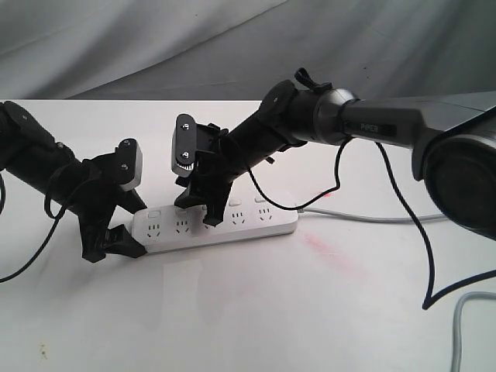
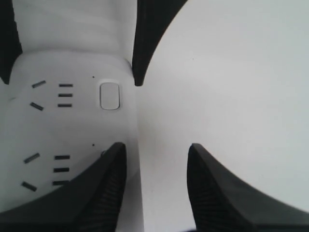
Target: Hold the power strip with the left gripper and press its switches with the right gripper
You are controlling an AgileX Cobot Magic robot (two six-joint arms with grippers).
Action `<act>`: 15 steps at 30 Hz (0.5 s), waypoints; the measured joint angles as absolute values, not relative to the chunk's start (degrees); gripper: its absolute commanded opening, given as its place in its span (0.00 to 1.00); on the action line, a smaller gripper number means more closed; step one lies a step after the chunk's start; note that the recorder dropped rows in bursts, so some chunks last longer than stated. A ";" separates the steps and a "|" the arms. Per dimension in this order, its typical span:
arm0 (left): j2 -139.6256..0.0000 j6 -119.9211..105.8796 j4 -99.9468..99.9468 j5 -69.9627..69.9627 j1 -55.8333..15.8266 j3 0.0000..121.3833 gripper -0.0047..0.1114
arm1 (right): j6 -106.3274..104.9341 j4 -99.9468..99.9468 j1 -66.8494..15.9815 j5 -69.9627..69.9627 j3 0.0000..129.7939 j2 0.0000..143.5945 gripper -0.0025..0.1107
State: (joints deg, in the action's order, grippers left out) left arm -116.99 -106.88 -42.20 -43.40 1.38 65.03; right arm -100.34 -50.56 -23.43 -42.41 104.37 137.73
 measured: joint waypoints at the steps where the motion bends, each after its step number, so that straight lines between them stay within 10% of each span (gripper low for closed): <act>1: -116.99 -106.88 -42.20 -43.40 1.38 65.03 0.58 | -100.36 -50.56 -23.43 -42.41 104.37 137.73 0.36; 15: -116.99 -106.88 -42.20 -43.40 1.38 65.03 0.58 | -100.23 -51.20 -23.43 -42.41 104.37 138.40 0.36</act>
